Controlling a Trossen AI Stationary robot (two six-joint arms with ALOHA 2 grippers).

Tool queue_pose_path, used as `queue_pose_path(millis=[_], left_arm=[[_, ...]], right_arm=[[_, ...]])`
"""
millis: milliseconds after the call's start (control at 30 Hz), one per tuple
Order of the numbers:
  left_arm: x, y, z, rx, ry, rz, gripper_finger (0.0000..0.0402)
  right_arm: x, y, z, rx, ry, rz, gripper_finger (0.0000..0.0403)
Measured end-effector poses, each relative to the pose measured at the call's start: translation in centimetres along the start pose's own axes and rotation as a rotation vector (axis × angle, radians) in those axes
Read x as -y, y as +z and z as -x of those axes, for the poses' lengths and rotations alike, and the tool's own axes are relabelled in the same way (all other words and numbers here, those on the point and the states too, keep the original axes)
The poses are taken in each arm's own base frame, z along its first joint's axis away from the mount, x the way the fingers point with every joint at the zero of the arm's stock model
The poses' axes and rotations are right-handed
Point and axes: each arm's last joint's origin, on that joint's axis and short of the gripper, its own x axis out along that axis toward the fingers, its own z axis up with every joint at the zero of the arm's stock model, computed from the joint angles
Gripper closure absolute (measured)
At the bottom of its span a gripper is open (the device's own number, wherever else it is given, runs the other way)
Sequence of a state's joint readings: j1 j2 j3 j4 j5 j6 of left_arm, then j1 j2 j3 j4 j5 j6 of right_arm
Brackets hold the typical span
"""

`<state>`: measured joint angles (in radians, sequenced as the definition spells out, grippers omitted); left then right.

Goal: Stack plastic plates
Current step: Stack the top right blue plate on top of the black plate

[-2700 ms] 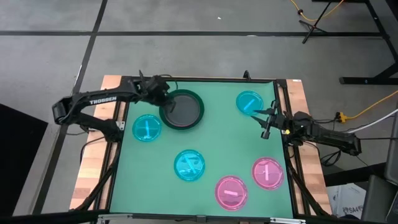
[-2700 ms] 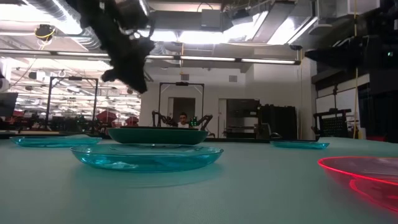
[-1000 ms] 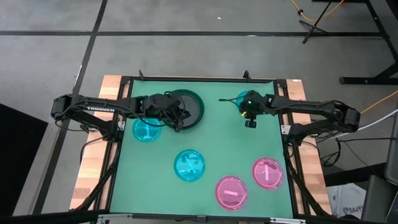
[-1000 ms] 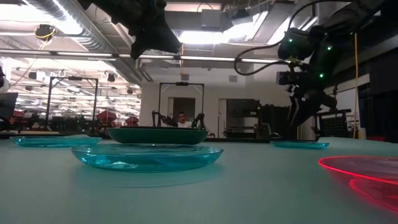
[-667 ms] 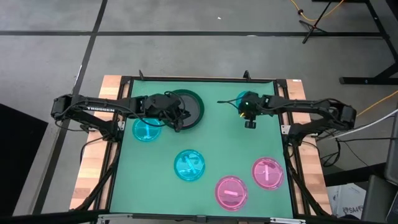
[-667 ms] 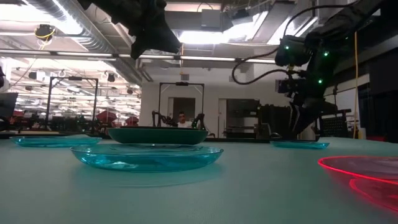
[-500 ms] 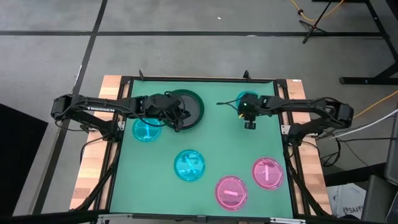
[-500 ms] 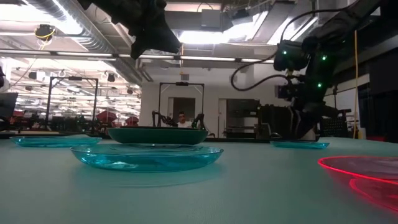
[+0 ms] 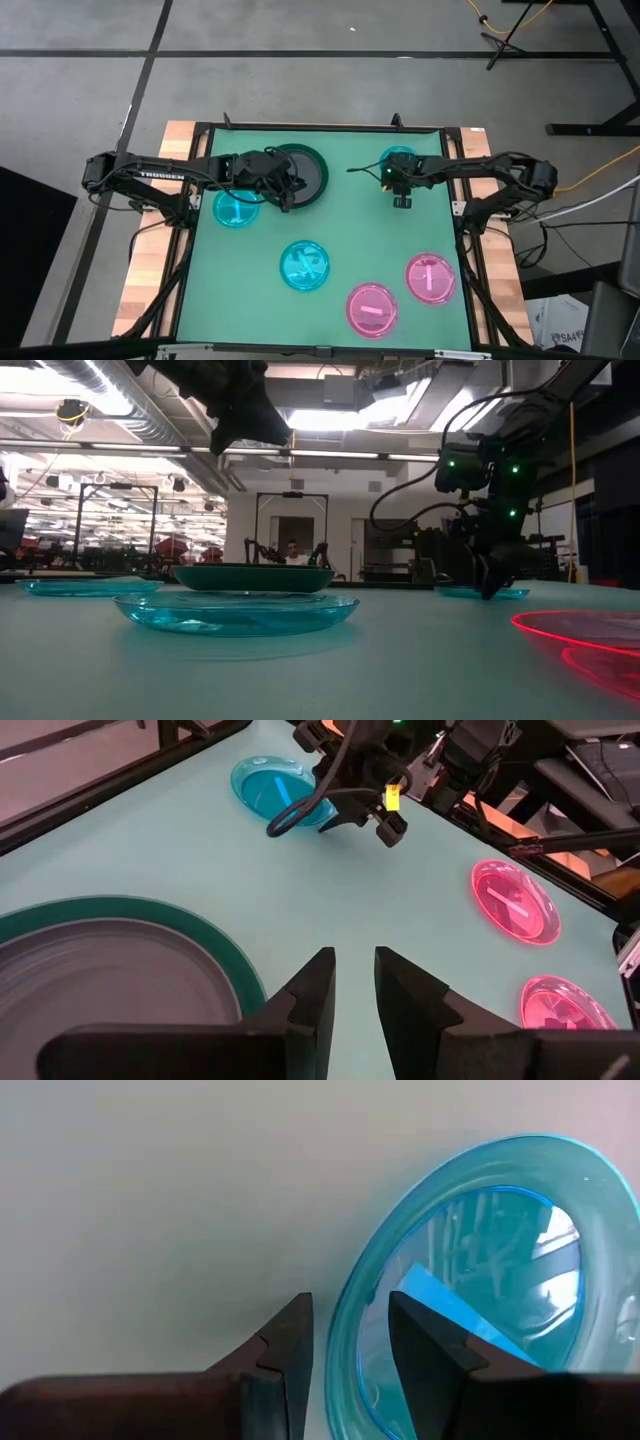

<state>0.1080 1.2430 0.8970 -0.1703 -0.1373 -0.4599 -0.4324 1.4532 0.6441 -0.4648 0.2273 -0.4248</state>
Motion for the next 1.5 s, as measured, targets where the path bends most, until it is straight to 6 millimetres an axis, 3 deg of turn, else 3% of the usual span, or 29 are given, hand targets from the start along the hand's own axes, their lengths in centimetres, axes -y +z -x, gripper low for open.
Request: queue_pose_path(millis=[433,1067,1500], left_arm=[[0.0,0.0,0.0,0.0,0.0,0.0,0.0335],[0.0,0.0,0.0,0.0,0.0,0.0,0.0335],[-0.01,0.0,0.0,0.0,0.001,0.0,0.0335]], right_arm=[[-0.01,-0.01,-0.09,-0.005,-0.003,0.0,0.0282],[0.0,-0.02,-0.1,-0.007,-0.003,0.0,0.0396],[-0.01,-0.01,-0.1,-0.007,-0.003,0.0,0.0401]])
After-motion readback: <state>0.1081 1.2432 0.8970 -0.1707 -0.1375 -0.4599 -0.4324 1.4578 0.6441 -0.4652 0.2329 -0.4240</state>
